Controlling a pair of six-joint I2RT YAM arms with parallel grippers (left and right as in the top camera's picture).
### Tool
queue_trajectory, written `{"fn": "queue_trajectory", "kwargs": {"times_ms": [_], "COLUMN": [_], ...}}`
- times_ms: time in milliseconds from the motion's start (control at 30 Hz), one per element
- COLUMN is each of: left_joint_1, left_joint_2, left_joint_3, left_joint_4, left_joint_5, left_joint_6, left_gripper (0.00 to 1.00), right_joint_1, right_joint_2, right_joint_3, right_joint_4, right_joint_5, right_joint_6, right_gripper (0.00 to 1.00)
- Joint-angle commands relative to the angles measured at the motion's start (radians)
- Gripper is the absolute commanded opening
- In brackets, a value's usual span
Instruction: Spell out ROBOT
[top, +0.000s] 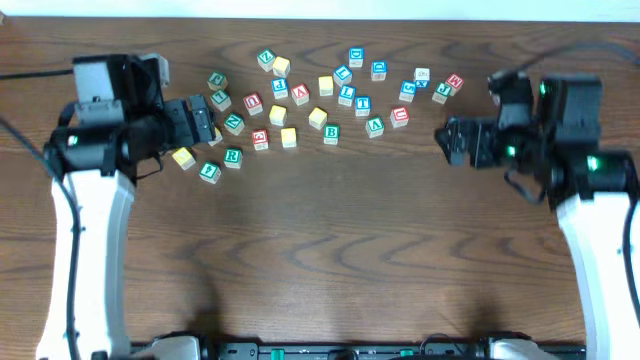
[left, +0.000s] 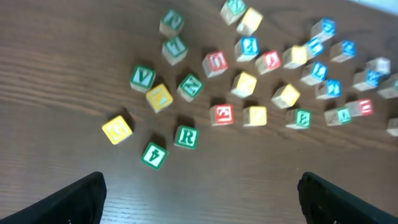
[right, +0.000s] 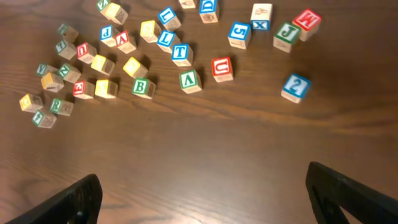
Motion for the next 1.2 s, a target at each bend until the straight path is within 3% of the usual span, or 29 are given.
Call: {"fn": "queue_trajectory", "kwargs": {"times_ms": [0,233,267,333,500,800,1167], "left_joint_1": [-0.006,-0.060,-0.066,-0.076,-0.090,-0.153,-0.173], "left_joint_2": [0.059,0.148,0.157,0.170,0.206,0.299,0.470], "left_joint_3": [0.020,0.019,0.019,0.019,0.019,0.012,0.009], "left_joint_4": [-0.014,0.031,0.046,0.070,0.093,0.066,0.083], "left_joint_5": [0.011,0.012,0.012,0.012,0.003,-0.225,-0.232], "left_joint_6": [-0.008,-0.013,-0.034,-0.054,-0.056,-0.116,-0.102], "left_gripper": [0.96,0.98,0.98,0.98,0.99,0.91,0.76], "right_joint_1": [0.012,0.012,0.013,0.021,0.064,0.191,0.208], "right_joint_2": [0.068,0.143,0.150,0.161,0.171,0.174,0.174], "right_joint_3": [0.061,0.061,0.061,0.060,0.060,0.059,0.059], "right_joint_4": [0.013,0.141,0.143,0.138,0.124,0.089,0.042], "right_joint_5": [-0.099,-0.195,-0.201,-0.191,-0.101,0.146,0.175], "right_joint_6": [-0.001,0.095,0.094,0.089,0.089,0.121,0.127], "right_gripper": [0.99,0.99,0.95,0.90,0.89,0.88,0.85]}}
